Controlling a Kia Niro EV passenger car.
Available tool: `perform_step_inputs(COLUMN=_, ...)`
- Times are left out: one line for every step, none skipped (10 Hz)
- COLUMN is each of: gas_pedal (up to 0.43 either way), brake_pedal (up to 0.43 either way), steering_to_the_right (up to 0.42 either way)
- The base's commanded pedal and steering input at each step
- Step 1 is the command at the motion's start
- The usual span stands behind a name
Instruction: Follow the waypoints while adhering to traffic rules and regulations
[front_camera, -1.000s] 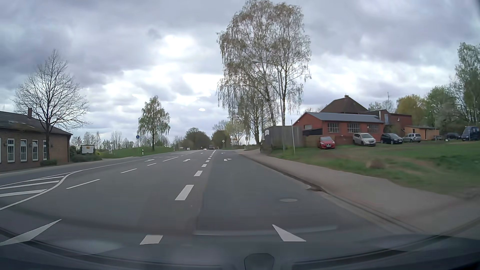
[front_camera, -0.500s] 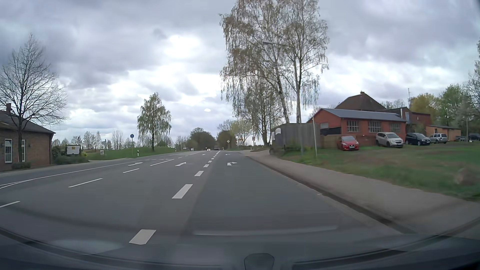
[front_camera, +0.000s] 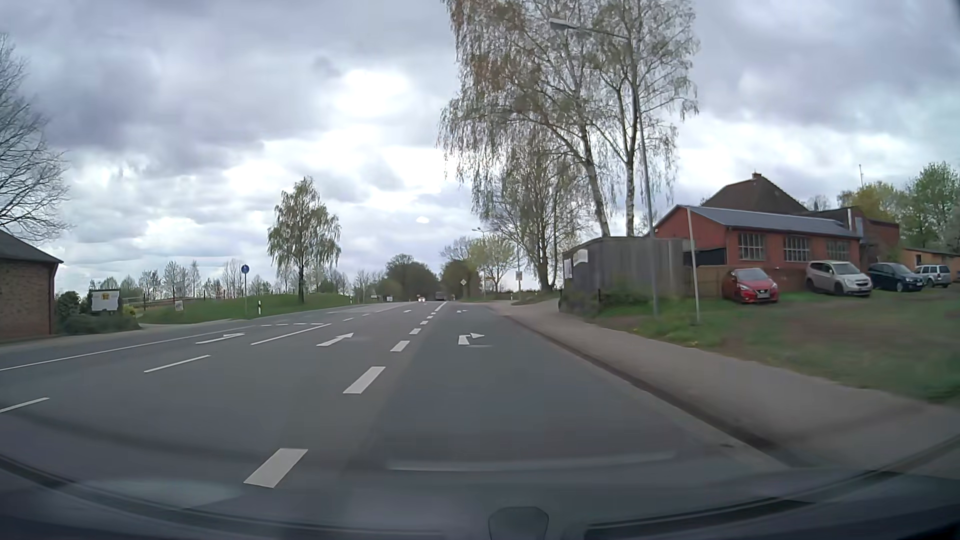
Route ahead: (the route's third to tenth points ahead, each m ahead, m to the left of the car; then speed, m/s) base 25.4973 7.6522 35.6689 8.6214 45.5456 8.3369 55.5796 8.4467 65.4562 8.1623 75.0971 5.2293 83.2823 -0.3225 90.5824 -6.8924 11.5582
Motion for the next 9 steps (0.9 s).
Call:
perform_step_inputs(gas_pedal=0.067, brake_pedal=0.000, steering_to_the_right=-0.013)
perform_step_inputs(gas_pedal=0.067, brake_pedal=0.000, steering_to_the_right=-0.012)
perform_step_inputs(gas_pedal=0.067, brake_pedal=0.000, steering_to_the_right=-0.011)
perform_step_inputs(gas_pedal=0.067, brake_pedal=0.000, steering_to_the_right=-0.010)
perform_step_inputs(gas_pedal=0.067, brake_pedal=0.000, steering_to_the_right=-0.010)
perform_step_inputs(gas_pedal=0.067, brake_pedal=0.000, steering_to_the_right=-0.009)
perform_step_inputs(gas_pedal=0.067, brake_pedal=0.000, steering_to_the_right=-0.009)
perform_step_inputs(gas_pedal=0.047, brake_pedal=0.000, steering_to_the_right=-0.009)
perform_step_inputs(gas_pedal=0.039, brake_pedal=0.000, steering_to_the_right=-0.008)
